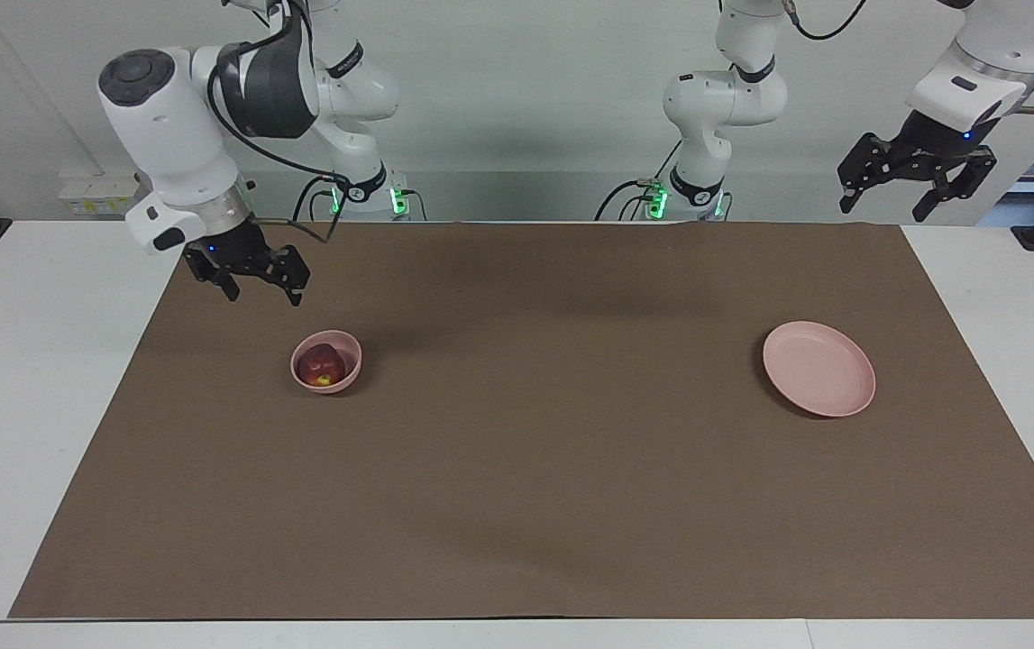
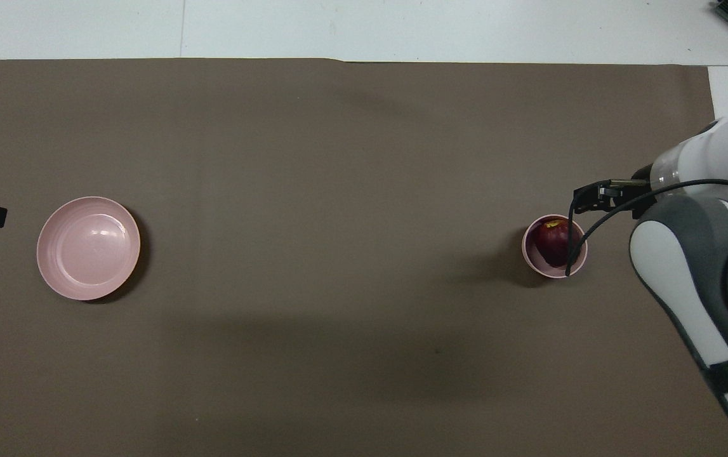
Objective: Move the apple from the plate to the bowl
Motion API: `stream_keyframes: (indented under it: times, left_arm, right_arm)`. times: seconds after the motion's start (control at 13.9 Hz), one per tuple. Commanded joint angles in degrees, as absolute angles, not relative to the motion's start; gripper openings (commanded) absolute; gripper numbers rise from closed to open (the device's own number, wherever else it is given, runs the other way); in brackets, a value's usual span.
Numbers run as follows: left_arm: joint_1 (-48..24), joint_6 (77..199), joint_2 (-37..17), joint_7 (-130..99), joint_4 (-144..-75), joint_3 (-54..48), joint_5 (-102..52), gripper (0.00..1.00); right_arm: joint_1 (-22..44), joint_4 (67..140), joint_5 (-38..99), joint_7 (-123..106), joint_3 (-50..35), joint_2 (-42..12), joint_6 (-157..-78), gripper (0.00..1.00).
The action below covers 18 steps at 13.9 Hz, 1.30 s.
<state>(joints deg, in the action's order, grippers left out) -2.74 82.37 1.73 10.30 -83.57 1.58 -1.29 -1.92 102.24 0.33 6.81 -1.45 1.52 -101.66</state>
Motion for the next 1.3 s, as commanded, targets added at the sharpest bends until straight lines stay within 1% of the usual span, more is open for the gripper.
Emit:
stream_keyframes:
  times: [0.0, 0.07, 0.22, 0.29, 0.58, 1.23]
  left_arm:
    - [-2.3, 81.7, 3.3, 9.5, -85.3, 1.1, -0.7, 1.0]
    - [-2.3, 81.7, 3.3, 9.5, -85.3, 1.1, -0.7, 1.0]
    - [-2.3, 82.0, 3.3, 9.3, -85.3, 1.1, -0.7, 1.0]
    - [-2.2, 82.1, 3.3, 9.3, -85.2, 1.1, -0.7, 1.0]
    - [-1.8, 81.9, 3.3, 9.3, -85.2, 1.1, -0.7, 1.0]
    - [-1.8, 81.7, 3.3, 9.9, -85.3, 1.1, -0.7, 1.0]
  right_arm:
    - [-2.7, 96.7, -0.7, 5.4, -1.7, 2.0, -94.0, 1.0]
    - [-2.9, 93.4, -0.1, 5.4, -1.7, 1.2, -90.0, 1.0]
    - [-2.9, 89.1, 0.1, 5.7, -1.7, 0.0, -85.4, 1.0]
    - [-2.9, 88.8, 0.1, 5.7, -1.7, -0.2, -85.1, 1.0]
    - [-2.5, 91.0, 0.3, 6.9, -1.7, 0.7, -85.7, 1.0]
    - [-2.3, 91.1, -0.8, 6.3, -1.7, 0.8, -86.1, 1.0]
